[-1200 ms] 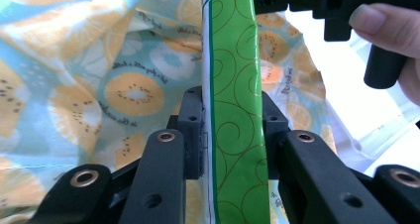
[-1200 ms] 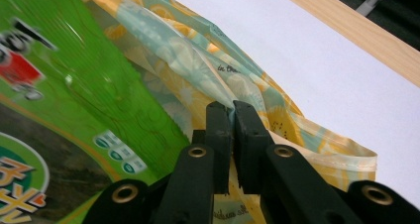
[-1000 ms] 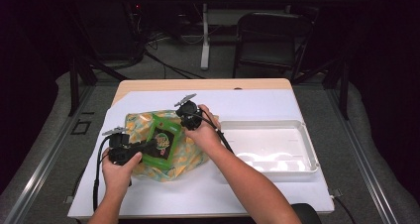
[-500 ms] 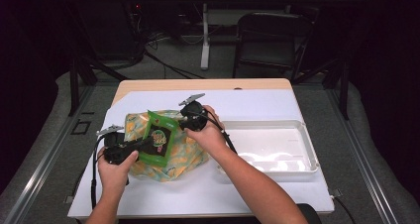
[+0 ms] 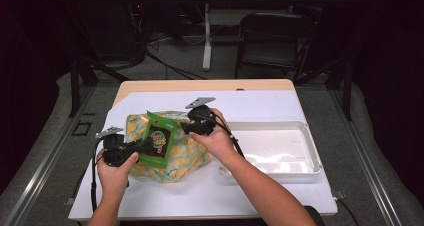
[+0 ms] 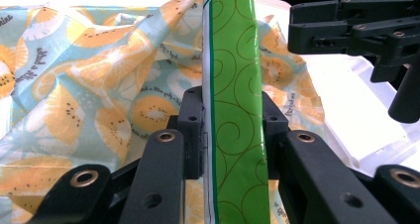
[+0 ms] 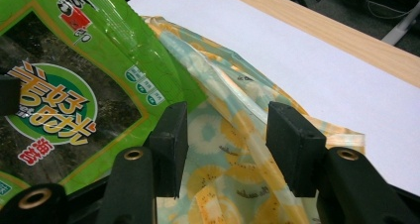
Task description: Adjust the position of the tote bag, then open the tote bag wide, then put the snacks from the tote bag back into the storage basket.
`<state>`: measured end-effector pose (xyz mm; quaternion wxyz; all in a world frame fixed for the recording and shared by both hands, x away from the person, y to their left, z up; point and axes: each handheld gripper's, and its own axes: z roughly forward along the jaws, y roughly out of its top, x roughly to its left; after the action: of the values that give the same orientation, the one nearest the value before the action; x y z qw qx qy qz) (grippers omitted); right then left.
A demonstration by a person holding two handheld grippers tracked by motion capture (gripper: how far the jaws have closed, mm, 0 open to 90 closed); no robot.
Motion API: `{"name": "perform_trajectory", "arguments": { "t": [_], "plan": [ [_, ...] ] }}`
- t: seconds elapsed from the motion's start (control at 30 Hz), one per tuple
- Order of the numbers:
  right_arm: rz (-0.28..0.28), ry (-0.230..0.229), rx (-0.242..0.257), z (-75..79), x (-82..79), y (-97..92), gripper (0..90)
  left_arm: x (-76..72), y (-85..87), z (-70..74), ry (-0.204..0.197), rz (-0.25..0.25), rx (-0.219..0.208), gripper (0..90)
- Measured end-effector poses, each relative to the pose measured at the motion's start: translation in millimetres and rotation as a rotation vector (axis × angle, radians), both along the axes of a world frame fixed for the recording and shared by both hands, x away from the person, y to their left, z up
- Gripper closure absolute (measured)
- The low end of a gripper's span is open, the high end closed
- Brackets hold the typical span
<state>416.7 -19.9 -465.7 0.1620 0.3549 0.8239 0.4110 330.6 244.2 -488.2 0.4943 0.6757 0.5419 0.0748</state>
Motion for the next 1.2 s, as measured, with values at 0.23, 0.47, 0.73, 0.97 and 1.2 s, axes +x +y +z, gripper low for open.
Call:
{"name": "perform_trajectory", "arguments": {
  "t": [0.23, 0.47, 0.73, 0.97, 1.2],
  "plan": [
    [0.003, -0.007, 0.041, 2.5, -6.6, -19.5, 45.3, -2.3, 0.9, 4.4, -0.010, 0.022, 0.010, 71.6],
    [-0.013, 0.005, 0.078, -1.1, -17.8, -42.5, 41.8, -2.8, -1.6, 11.7, -0.030, 0.017, 0.017, 71.6],
    [-0.019, 0.010, 0.118, 1.1, -22.7, -59.2, 40.1, -1.6, -11.1, 19.5, -0.049, 0.004, 0.011, 71.6],
    [-0.015, -0.008, 0.126, 1.9, -32.1, -61.5, 42.7, -2.0, -11.3, 21.7, -0.062, -0.001, 0.005, 71.6],
    [-0.019, -0.003, 0.109, -2.3, -35.3, -67.6, 48.2, -1.3, -10.2, 23.5, -0.072, 0.000, -0.014, 71.6]
  ]
}}
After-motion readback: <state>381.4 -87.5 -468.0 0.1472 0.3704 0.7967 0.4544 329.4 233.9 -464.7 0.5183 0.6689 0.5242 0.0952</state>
